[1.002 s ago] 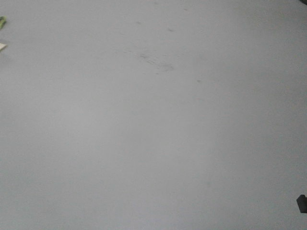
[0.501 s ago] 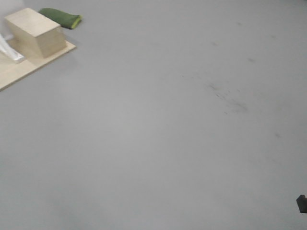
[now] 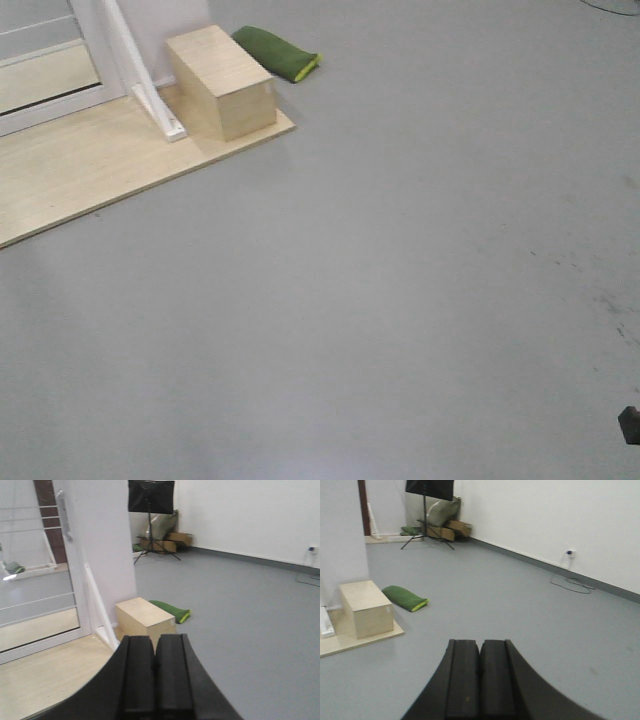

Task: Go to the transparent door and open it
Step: 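Turn and drive the base up to the white-framed glass sliding door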

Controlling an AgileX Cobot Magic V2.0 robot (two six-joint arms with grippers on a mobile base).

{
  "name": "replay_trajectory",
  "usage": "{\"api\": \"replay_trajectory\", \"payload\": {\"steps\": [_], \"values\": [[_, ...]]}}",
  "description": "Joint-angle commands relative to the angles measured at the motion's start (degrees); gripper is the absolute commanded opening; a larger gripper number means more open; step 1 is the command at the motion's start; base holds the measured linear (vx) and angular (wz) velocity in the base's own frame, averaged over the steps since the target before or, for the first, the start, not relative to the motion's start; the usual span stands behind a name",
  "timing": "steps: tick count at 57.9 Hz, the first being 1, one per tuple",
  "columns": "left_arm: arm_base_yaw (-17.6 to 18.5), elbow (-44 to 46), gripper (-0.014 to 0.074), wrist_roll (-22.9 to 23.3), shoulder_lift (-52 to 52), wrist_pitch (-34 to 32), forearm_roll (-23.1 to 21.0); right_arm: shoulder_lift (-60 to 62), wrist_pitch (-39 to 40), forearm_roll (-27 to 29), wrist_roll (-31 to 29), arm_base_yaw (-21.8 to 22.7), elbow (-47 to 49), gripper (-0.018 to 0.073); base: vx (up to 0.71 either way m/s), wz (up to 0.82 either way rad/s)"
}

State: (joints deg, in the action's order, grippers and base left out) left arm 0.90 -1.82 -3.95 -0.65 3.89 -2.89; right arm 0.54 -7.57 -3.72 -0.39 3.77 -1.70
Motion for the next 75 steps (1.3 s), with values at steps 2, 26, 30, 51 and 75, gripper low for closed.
{"api": "replay_trajectory", "payload": {"steps": [2,26,30,51,75], "values": [[0.18,-0.81,-0.0006,0.39,-0.25,-4.52,-0.41,0.72,4.85,-0.19,0.01,0.29,-0.23,-0.0006,0.66,0.71],[0.18,-0.81,-0.0006,0.39,-0.25,-4.52,-0.41,0.72,4.80,-0.25,0.01,0.29,-0.23,-0.0006,0.65,0.70],[0.18,-0.81,-0.0006,0.39,-0.25,-4.52,-0.41,0.72,4.80,-0.25,0.01,0.29,-0.23,-0.0006,0.63,0.50],[0.18,-0.81,-0.0006,0.39,-0.25,-4.52,-0.41,0.72,4.80,-0.25,0.01,0.29,-0.23,-0.0006,0.61,0.32],[0.18,-0.81,-0.0006,0.39,-0.25,-4.52,-0.41,0.72,4.80,-0.25,0.01,0.29,-0.23,-0.0006,0.57,0.16]]}}
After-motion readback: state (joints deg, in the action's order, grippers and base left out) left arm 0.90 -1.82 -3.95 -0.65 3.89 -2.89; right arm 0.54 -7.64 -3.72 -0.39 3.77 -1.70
